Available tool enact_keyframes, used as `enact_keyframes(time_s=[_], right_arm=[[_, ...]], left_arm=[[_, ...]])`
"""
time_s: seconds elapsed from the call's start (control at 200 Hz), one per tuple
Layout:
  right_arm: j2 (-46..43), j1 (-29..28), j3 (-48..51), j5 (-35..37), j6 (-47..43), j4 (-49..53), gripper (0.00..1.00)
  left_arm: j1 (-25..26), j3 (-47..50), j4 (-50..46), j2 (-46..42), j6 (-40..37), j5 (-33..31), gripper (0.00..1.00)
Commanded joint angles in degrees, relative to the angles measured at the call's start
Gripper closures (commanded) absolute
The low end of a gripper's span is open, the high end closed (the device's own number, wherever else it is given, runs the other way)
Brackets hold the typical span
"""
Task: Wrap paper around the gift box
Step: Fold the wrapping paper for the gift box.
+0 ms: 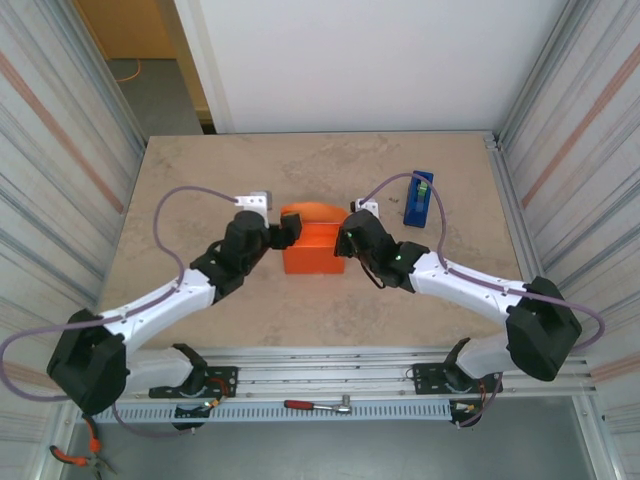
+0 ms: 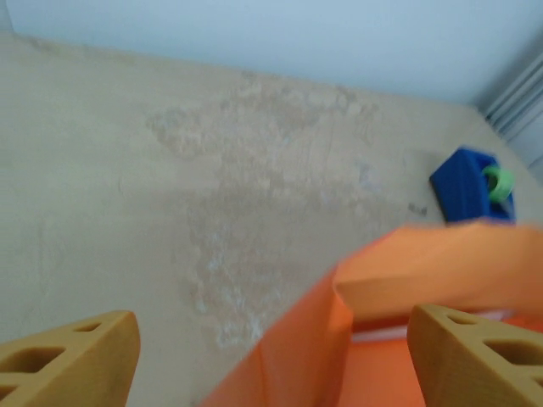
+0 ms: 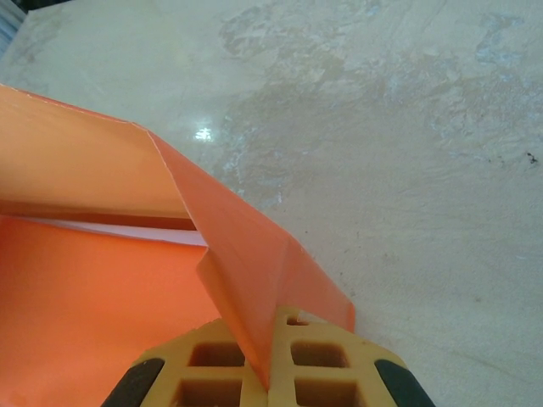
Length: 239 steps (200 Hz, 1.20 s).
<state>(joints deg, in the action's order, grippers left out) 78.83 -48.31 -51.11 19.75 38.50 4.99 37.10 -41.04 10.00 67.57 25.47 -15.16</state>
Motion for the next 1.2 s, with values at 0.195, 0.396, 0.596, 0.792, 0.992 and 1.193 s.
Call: enact_keyframes(time_s=[0.195,0.396,0.596,0.792,0.992,1.193], right_arm=[[2.3,-0.8,0.3,-0.4,0.5,6.0,1.0],[2.6,-0.9,0.2,-0.7,0.6,6.5,1.0],[2.5,-0.8,0.1,-0.7,0.6,7.0,1.0],[1.9,-0.8,0.1,-0.5,0.5,7.4,1.0],[1.9,-0.6,0.0,-0.6,0.5,7.4,1.0],[2.1,-0.6,0.0,-0.6,0.8,7.6,1.0]], left_arm=[[-1.2,0.6,-1.2,-6.4,1.8,3.4,0.15],[2.5,2.3,1.2,-4.2,1.8,0.0,0.17],[3.5,0.5,1.6,1.2,0.3,-4.3,0.22],[4.2,0.2,0.8,1.7,-2.4,-8.5,0.42],[4.5,-0.4,0.3,2.2,-5.2,-9.9,0.88],[4.5,-1.6,0.4,2.7,-7.0,-9.9,0.65]])
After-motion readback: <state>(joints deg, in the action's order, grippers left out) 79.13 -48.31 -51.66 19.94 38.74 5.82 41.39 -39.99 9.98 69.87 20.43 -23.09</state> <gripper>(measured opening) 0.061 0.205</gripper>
